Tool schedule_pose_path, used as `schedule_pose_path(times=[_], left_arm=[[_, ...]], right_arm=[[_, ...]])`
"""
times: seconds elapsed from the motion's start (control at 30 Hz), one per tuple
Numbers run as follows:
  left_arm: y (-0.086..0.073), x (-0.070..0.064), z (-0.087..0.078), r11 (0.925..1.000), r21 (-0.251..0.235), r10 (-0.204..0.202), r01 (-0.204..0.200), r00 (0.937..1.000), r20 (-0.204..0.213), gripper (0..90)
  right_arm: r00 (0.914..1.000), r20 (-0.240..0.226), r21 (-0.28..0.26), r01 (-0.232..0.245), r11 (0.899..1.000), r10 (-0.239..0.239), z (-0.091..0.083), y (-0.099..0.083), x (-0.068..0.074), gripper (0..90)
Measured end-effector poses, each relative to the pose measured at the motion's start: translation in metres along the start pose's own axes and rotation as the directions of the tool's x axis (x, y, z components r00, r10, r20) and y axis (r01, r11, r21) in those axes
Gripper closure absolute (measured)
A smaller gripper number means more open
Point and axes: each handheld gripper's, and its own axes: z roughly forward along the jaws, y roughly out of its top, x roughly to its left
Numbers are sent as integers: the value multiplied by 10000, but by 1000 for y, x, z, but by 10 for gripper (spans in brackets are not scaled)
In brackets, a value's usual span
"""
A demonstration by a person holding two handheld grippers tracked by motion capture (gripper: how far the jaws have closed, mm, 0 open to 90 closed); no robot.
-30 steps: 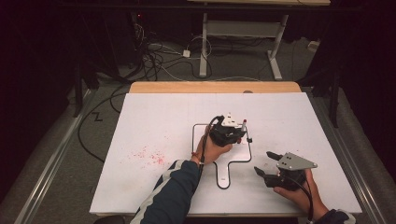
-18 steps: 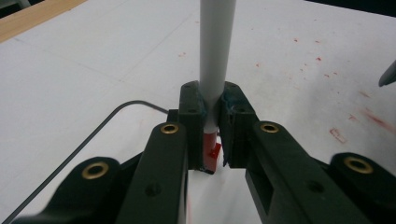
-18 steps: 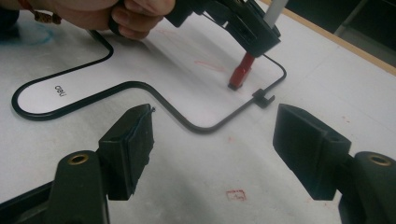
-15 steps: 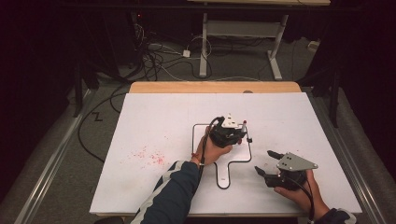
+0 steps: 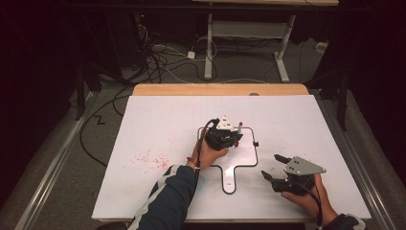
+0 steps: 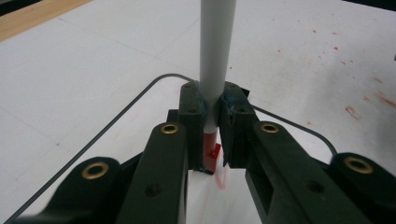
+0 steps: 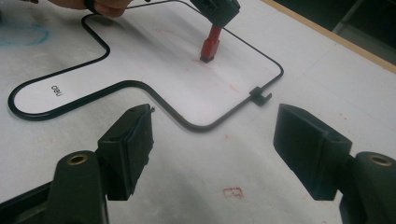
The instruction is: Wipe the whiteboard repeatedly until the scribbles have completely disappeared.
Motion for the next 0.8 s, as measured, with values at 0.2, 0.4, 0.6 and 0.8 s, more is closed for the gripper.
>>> schedule_pose_path(times=[0.2,0.4,0.6,0.8], left_arm=[[14,-18,26,9992,-178,368,-360,9982,464,792],[19,-26,33,9983,-104,582,-577,9967,558,791],[14,-13,19,9982,146,583,-586,9982,154,791],[-3,6,-7,9997,124,235,-233,9995,-201,792]], right_arm=[[10000,16,41,75,10000,-75,-2,-2,1,294],[9999,-24,39,115,9999,-115,-5,-4,2,294],[10000,70,-117,13,9999,-13,-9,-4,0,294],[9999,149,-81,29,10000,-28,-9,-3,1,294]])
